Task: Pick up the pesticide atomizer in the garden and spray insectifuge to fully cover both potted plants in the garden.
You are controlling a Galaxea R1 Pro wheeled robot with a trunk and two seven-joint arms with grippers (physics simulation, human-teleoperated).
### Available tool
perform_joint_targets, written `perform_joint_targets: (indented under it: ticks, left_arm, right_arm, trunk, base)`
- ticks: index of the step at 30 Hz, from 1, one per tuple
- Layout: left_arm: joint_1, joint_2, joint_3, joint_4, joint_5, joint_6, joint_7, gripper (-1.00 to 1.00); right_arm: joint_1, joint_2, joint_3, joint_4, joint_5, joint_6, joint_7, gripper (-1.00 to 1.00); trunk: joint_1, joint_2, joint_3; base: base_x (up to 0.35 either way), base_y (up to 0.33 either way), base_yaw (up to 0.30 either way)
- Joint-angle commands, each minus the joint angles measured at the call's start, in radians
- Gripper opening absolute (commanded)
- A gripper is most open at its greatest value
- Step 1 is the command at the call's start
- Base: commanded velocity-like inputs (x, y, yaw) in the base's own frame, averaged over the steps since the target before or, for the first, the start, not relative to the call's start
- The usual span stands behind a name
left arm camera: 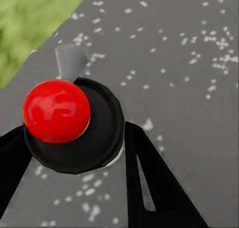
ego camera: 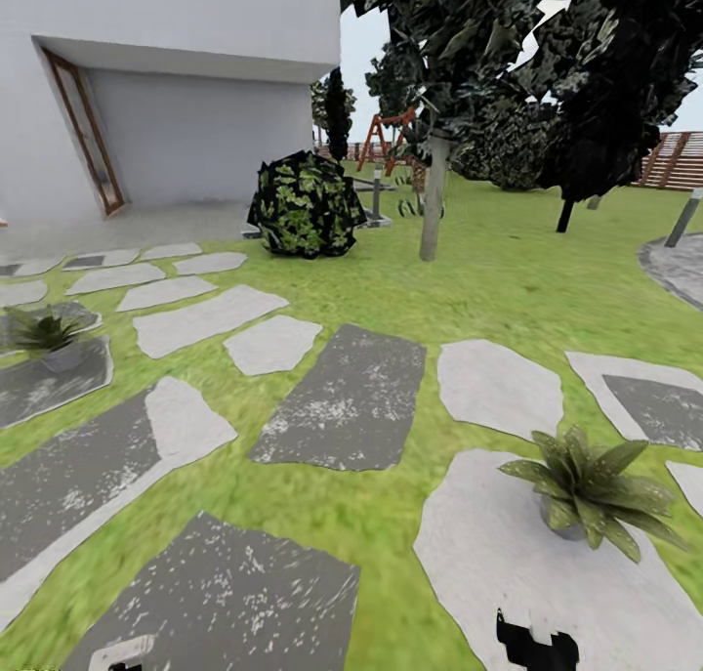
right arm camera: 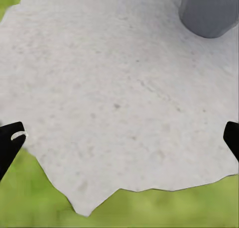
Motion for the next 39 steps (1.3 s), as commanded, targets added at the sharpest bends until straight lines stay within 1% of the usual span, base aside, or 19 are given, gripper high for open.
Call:
perform_joint_targets:
  ticks: [1,27,39]
  left_arm:
    - [-0.001,0.0,0.009,0.001,-0.01,-0.003,-0.004,-1.0]
    - [-0.001,0.0,0.009,0.001,-0.01,-0.003,-0.004,-1.0]
    - [0.0,0.0,0.01,0.001,-0.01,-0.003,-0.004,-1.0]
  right_arm:
    - [-0.001,0.0,-0.005,0.001,0.01,-0.003,-0.005,1.0]
    - [-0.001,0.001,-0.005,0.001,0.011,-0.003,-0.005,1.0]
    - [-0.001,0.001,-0.005,0.001,0.011,-0.004,-0.005,1.0]
  trunk:
    - [0.0,0.0,-0.001]
    - [0.0,0.0,-0.017]
    - [0.0,0.0,-0.018]
  base:
    - [0.233,0.245,0.268]
    - [0.268,0.236,0.268]
    - [0.279,0.234,0.273]
